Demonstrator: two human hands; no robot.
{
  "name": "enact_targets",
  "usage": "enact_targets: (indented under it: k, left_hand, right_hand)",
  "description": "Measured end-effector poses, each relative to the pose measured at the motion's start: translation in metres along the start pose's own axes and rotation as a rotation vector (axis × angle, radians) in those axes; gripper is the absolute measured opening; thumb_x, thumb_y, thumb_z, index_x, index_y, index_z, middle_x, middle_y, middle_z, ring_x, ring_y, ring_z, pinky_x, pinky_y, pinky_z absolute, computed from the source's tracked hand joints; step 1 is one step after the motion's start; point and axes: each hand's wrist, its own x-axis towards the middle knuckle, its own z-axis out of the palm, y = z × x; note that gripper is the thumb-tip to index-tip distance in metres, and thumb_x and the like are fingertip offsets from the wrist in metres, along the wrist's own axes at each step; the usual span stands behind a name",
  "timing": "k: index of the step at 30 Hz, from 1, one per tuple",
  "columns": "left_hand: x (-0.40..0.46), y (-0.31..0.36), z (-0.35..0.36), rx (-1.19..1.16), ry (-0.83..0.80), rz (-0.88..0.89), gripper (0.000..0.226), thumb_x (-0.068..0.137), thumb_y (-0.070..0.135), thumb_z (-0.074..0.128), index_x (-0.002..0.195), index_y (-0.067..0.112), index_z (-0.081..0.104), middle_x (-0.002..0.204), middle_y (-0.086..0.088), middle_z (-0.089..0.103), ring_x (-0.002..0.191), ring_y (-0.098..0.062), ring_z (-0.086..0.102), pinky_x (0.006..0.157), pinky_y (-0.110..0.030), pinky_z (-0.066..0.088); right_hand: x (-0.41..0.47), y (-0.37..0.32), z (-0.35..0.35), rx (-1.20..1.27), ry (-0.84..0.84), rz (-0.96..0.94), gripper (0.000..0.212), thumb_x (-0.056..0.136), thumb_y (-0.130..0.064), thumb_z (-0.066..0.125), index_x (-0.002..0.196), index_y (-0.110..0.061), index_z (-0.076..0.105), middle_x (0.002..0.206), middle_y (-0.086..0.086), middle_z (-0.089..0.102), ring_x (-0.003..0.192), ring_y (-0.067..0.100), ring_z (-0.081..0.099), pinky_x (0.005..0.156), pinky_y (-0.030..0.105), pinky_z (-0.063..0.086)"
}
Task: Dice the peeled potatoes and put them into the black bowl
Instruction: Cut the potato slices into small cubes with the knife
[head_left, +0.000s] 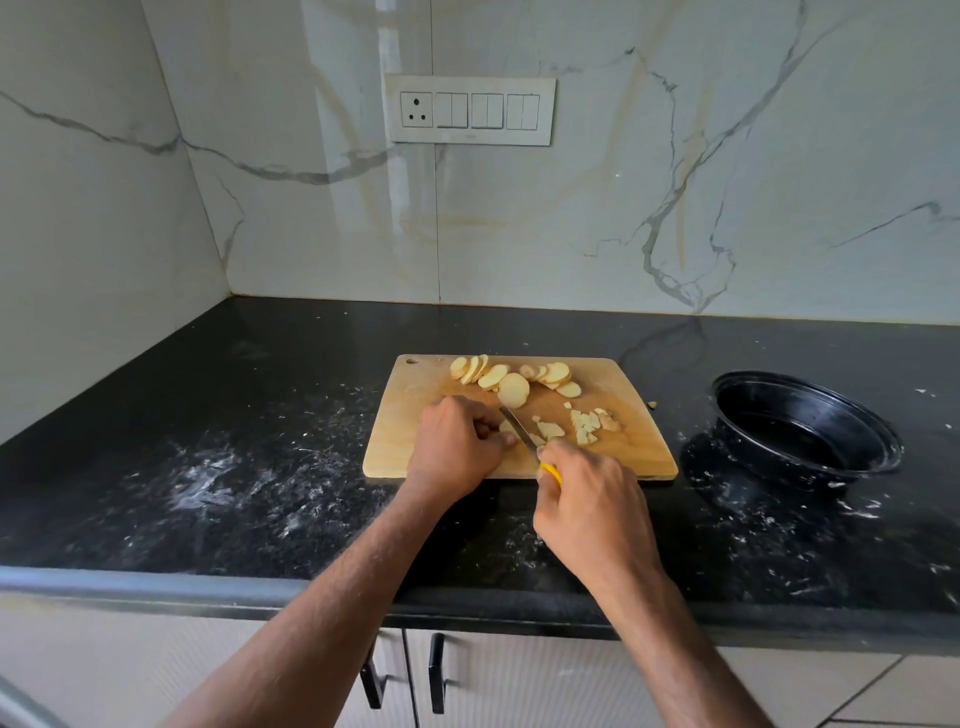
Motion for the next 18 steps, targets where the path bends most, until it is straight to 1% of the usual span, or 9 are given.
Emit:
enact_targets:
  k: [3,7,10,12,14,18]
  left_hand:
    - [0.0001,0.0004,0.0011,0.006,0.011,0.002,0.019,0.079,0.027,0.084,0.094,0.016,0.081,0.084,0.004,0.075,0.078,-0.013,0.063,0.074,-0.028,0.053]
    - [-0.0002,0.0003,0.0023,-0.003,0.017,0.012,0.013,0.079,0.024,0.083,0.088,0.015,0.081,0.081,0.003,0.075,0.078,-0.015,0.063,0.077,-0.033,0.054]
    - [0.0008,0.0003,0.0023,-0.010,0.007,0.012,0.011,0.080,0.022,0.082,0.087,0.015,0.081,0.084,0.003,0.076,0.080,-0.015,0.063,0.079,-0.032,0.053]
    - [0.0017,0.0003,0.0021,-0.006,-0.004,0.017,0.011,0.081,0.022,0.082,0.090,0.015,0.082,0.087,0.002,0.077,0.081,-0.014,0.063,0.080,-0.031,0.052]
    - [0.0022,0.0004,0.0018,0.003,-0.007,0.022,0.011,0.081,0.022,0.082,0.091,0.016,0.082,0.087,0.003,0.076,0.082,-0.015,0.063,0.081,-0.033,0.053]
    - [0.0040,0.0000,0.0016,0.008,-0.019,0.019,0.009,0.082,0.021,0.081,0.089,0.016,0.082,0.086,0.003,0.076,0.080,-0.015,0.063,0.079,-0.033,0.053]
  right_hand:
    - [0.0000,0.0005,0.0008,-0.009,-0.003,-0.003,0.019,0.091,-0.020,0.066,0.109,-0.020,0.070,0.090,-0.006,0.074,0.076,0.012,0.069,0.062,0.019,0.048]
    - [0.0002,0.0005,-0.0002,0.015,-0.022,0.015,0.018,0.093,-0.021,0.065,0.110,-0.020,0.069,0.090,-0.006,0.073,0.075,0.010,0.067,0.060,0.012,0.037]
    - [0.0014,0.0027,0.0008,0.050,-0.044,0.024,0.021,0.094,-0.022,0.064,0.114,-0.021,0.069,0.092,-0.005,0.073,0.073,0.008,0.063,0.057,0.007,0.032]
    - [0.0030,0.0046,0.0018,0.068,-0.053,0.030,0.021,0.094,-0.022,0.064,0.114,-0.020,0.069,0.090,-0.005,0.073,0.067,0.006,0.055,0.054,0.005,0.029]
    - [0.0049,0.0059,0.0028,0.076,-0.065,0.036,0.020,0.094,-0.022,0.064,0.113,-0.020,0.069,0.088,-0.005,0.071,0.064,0.005,0.051,0.051,0.006,0.027]
    - [0.0091,0.0068,0.0041,0.088,-0.092,0.040,0.019,0.094,-0.021,0.064,0.112,-0.019,0.069,0.087,-0.005,0.071,0.065,0.007,0.054,0.051,0.007,0.030]
